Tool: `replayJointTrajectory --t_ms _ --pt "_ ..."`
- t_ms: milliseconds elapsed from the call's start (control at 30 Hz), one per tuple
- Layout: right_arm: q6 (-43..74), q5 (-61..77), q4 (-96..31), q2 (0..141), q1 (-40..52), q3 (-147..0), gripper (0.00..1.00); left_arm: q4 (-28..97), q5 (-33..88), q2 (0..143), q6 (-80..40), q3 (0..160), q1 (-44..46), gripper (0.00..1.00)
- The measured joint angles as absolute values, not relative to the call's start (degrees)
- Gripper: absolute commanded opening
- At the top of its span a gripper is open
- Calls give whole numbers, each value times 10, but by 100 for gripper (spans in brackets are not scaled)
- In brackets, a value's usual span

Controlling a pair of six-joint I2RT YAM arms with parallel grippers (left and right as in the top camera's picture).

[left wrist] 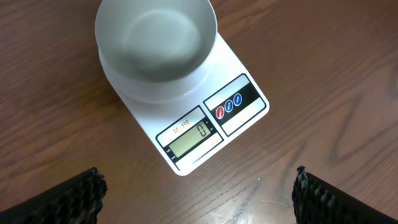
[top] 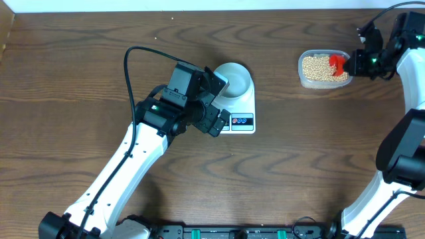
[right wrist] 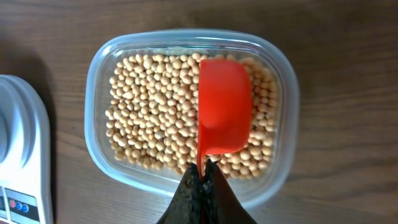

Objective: Scoop item into bowl and weigh 50g on scale
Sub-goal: 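Dip the red scoop into the soybean tub with the right gripper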

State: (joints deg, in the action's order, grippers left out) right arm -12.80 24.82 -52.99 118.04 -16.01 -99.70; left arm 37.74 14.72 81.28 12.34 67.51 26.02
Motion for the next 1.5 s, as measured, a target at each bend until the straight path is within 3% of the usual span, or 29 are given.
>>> replayJointTrajectory --t_ms 1500 --pt "-107 560 -568 1290 -237 -997 1 377 147 813 123 675 260 98"
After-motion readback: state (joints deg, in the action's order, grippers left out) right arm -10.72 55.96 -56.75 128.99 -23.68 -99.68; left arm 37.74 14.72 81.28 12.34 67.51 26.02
